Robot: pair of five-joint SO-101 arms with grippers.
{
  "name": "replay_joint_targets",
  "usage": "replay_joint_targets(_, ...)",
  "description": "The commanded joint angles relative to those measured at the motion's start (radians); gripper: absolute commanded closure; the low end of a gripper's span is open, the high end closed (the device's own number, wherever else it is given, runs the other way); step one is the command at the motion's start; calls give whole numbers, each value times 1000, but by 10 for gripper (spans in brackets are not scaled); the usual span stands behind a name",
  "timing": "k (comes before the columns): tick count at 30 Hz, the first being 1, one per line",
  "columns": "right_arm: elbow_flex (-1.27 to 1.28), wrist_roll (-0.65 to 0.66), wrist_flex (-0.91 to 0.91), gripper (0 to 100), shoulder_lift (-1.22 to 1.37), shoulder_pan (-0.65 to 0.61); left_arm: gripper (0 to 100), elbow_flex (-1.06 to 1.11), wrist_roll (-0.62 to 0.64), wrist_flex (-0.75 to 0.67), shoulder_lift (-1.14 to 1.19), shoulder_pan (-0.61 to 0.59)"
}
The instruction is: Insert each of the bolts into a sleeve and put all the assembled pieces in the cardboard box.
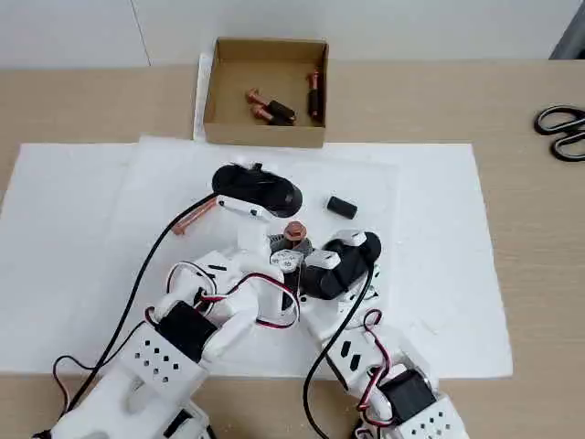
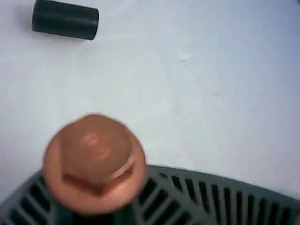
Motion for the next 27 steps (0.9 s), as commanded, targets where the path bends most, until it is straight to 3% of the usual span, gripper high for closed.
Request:
replay_joint_targets(1,3,-9,-22,995,-10,2,994,-7,5,6,-14,11)
replay_joint_targets(5,3,-9,-22,995,-10,2,971,-12,-3,6,-14,11)
replay_joint_targets(11,3,-9,-22,995,-10,2,818,-13,-34,72,-15,14)
replay_joint_targets(16,3,-9,-22,995,-10,2,815,-68,-34,117,-15,12)
replay_joint_targets(27,3,-9,-22,995,-10,2,812,-249,-38,430,-14,12)
